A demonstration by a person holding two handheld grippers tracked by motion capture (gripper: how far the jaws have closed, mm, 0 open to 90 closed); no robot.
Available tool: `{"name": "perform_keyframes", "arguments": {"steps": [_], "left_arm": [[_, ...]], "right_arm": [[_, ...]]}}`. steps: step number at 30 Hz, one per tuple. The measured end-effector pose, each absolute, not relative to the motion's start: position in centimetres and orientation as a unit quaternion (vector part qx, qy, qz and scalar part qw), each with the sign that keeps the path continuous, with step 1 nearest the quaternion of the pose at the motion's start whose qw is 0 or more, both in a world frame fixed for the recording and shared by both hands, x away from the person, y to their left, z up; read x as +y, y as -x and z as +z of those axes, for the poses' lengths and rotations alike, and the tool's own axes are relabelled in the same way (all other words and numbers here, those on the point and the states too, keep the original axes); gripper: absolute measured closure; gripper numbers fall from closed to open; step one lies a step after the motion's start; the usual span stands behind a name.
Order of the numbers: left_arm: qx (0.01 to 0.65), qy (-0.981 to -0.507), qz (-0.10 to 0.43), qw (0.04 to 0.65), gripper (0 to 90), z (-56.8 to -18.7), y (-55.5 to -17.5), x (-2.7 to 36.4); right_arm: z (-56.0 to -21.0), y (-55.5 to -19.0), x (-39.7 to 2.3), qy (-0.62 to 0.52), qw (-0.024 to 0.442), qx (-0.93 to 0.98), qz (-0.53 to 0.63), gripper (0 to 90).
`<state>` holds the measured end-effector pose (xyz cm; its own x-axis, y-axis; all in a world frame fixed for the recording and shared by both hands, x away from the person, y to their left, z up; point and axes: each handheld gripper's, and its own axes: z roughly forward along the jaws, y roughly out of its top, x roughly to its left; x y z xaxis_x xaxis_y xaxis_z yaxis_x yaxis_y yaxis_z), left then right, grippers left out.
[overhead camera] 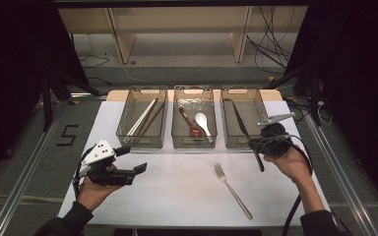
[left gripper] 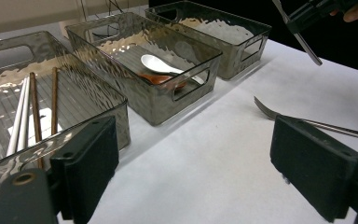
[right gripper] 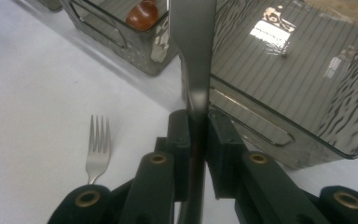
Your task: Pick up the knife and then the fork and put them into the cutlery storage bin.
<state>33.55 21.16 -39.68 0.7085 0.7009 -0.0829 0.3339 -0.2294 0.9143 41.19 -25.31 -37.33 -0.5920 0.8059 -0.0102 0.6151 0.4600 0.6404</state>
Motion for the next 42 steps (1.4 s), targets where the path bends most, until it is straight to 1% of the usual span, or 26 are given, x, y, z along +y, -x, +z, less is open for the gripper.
{"name": "perform_keyframes", "arguments": {"steps": [13, 30, 42], "left_arm": [[0.340, -0.764, 0.176, 0.520, 15.0, -39.7, -33.6, 21.2], [0.340, -0.763, 0.178, 0.520, 15.0, -39.7, -33.5, 21.2], [0.341, -0.763, 0.177, 0.520, 15.0, -39.7, -33.6, 21.2]], "right_arm": [[-36.5, -42.3, -25.5, -0.431, 0.173, 0.828, 0.315, 81.0], [-34.5, -43.5, -25.6, -0.440, 0.196, 0.806, 0.343, 81.0], [-33.3, -45.9, -26.0, -0.458, 0.208, 0.791, 0.348, 81.0]]}}
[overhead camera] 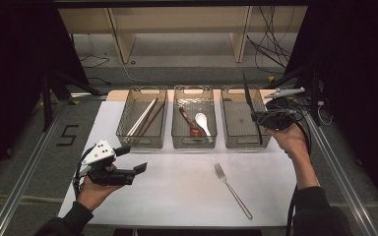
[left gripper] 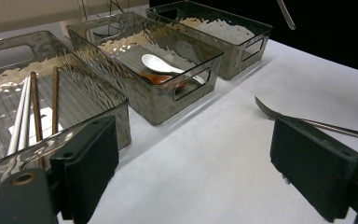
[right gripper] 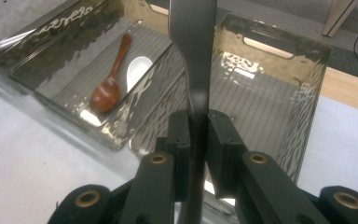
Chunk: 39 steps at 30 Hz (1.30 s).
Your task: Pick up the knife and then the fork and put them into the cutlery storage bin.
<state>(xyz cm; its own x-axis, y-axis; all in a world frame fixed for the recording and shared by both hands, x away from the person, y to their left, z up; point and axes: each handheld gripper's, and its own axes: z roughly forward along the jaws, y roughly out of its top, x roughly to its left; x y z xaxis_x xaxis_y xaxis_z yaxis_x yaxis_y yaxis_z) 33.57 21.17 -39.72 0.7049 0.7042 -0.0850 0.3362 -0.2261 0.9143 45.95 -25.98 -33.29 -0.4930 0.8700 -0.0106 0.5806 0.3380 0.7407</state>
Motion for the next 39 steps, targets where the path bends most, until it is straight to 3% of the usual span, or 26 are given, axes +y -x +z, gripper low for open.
{"name": "perform_keyframes", "arguments": {"steps": [21, 39], "left_arm": [[0.341, -0.763, 0.176, 0.521, 15.0, -39.7, -33.6, 21.3], [0.340, -0.764, 0.176, 0.520, 15.0, -39.7, -33.6, 21.2]], "right_arm": [[-34.1, -50.7, -25.2, -0.493, 0.220, 0.775, 0.329, 80.9], [-35.9, -52.4, -26.3, -0.521, 0.243, 0.769, 0.281, 80.9]]}}
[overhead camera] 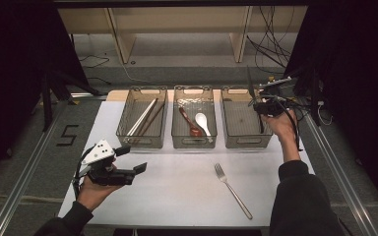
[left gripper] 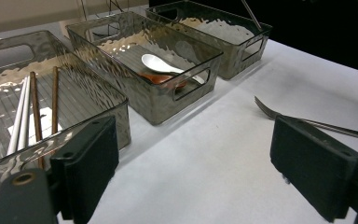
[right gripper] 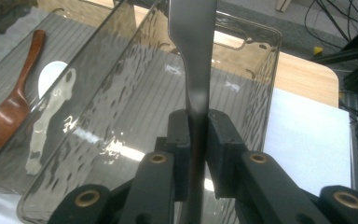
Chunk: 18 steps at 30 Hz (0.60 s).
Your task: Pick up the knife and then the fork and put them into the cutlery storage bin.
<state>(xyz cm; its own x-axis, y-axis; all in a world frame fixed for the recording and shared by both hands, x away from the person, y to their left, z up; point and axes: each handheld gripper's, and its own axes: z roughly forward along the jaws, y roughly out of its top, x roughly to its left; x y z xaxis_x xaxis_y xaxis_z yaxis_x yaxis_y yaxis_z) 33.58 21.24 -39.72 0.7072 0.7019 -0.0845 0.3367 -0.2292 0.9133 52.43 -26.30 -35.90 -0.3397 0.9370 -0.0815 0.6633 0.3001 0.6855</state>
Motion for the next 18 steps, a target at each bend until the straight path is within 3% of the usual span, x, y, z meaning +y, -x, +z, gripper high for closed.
{"name": "perform_keyframes", "arguments": {"steps": [18], "left_arm": [[0.340, -0.764, 0.175, 0.520, 15.0, -39.7, -33.6, 21.2]], "right_arm": [[-38.3, -52.6, -26.3, -0.530, 0.237, 0.771, 0.262, 80.7]]}}
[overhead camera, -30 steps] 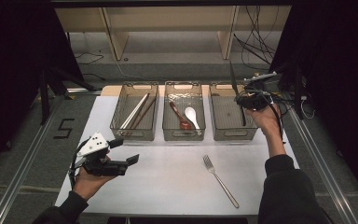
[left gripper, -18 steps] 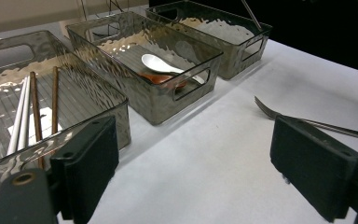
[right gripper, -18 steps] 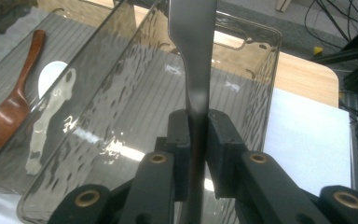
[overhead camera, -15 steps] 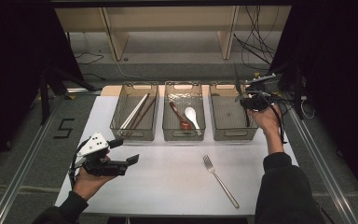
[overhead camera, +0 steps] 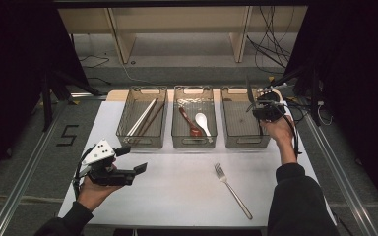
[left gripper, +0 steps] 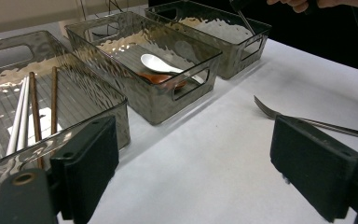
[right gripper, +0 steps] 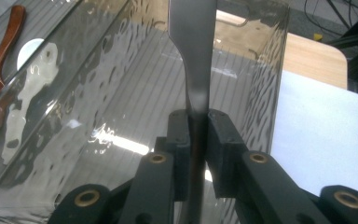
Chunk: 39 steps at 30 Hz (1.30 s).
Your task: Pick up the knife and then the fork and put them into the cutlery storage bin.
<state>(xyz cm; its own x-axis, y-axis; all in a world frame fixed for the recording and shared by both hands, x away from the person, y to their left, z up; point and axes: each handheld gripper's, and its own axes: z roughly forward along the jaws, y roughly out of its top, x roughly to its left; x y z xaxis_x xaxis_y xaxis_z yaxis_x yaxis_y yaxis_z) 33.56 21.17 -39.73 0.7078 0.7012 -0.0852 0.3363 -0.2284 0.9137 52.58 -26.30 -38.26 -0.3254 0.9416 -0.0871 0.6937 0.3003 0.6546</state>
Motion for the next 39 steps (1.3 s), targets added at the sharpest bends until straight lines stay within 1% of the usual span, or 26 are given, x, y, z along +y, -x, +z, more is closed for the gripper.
{"name": "perform_keyframes", "arguments": {"steps": [15, 22, 23, 24, 27, 31, 35, 37, 39], "left_arm": [[0.338, -0.766, 0.175, 0.518, 15.0, -39.7, -33.6, 21.2], [0.337, -0.766, 0.175, 0.518, 15.0, -39.7, -33.6, 21.2], [0.338, -0.766, 0.175, 0.518, 15.0, -39.7, -33.6, 21.2], [0.337, -0.767, 0.175, 0.518, 15.0, -39.8, -33.6, 21.1], [0.337, -0.767, 0.175, 0.518, 15.0, -39.8, -33.6, 21.1], [0.337, -0.766, 0.175, 0.518, 15.0, -39.7, -33.5, 21.1], [0.337, -0.767, 0.175, 0.517, 15.0, -39.8, -33.6, 21.2], [0.337, -0.767, 0.175, 0.517, 15.0, -39.8, -33.6, 21.1], [0.337, -0.766, 0.176, 0.518, 15.0, -39.7, -33.5, 21.1]], "right_arm": [[-39.4, -52.5, -26.1, -0.535, 0.229, 0.772, 0.254, 80.4], [-40.3, -52.5, -26.2, -0.541, 0.217, 0.775, 0.244, 79.1], [-40.4, -52.6, -26.2, -0.543, 0.213, 0.775, 0.242, 76.8], [-40.4, -52.6, -26.2, -0.545, 0.207, 0.774, 0.247, 70.8], [-39.8, -52.4, -26.1, -0.541, 0.204, 0.772, 0.263, 69.1], [-39.2, -52.1, -25.8, -0.533, 0.202, 0.774, 0.275, 62.8], [-39.1, -51.5, -25.4, -0.524, 0.174, 0.784, 0.284, 50.9], [-39.0, -51.2, -25.2, -0.524, 0.156, 0.785, 0.291, 46.5], [-38.6, -50.6, -24.8, -0.520, 0.149, 0.787, 0.296, 41.9]]}}
